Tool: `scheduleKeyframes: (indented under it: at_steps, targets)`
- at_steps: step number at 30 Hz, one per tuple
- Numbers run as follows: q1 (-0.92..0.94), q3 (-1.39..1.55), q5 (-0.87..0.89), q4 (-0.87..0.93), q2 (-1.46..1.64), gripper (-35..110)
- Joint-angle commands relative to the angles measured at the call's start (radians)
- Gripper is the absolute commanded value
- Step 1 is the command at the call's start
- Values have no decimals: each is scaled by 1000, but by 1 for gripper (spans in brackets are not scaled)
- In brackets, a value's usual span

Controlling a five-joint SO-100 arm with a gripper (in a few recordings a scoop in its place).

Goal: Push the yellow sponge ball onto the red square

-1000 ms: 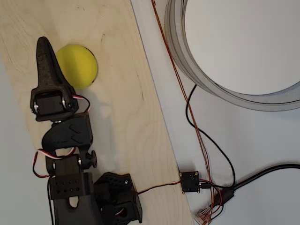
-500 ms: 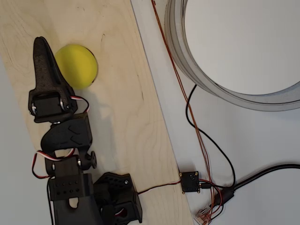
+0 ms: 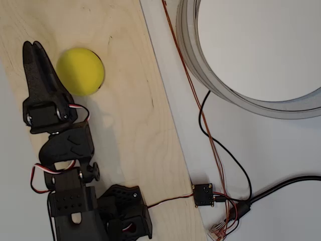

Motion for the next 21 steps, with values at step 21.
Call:
scheduleKeyframes:
  at_steps: [21]
  targets:
    - [40, -40, 75, -32, -14, -1]
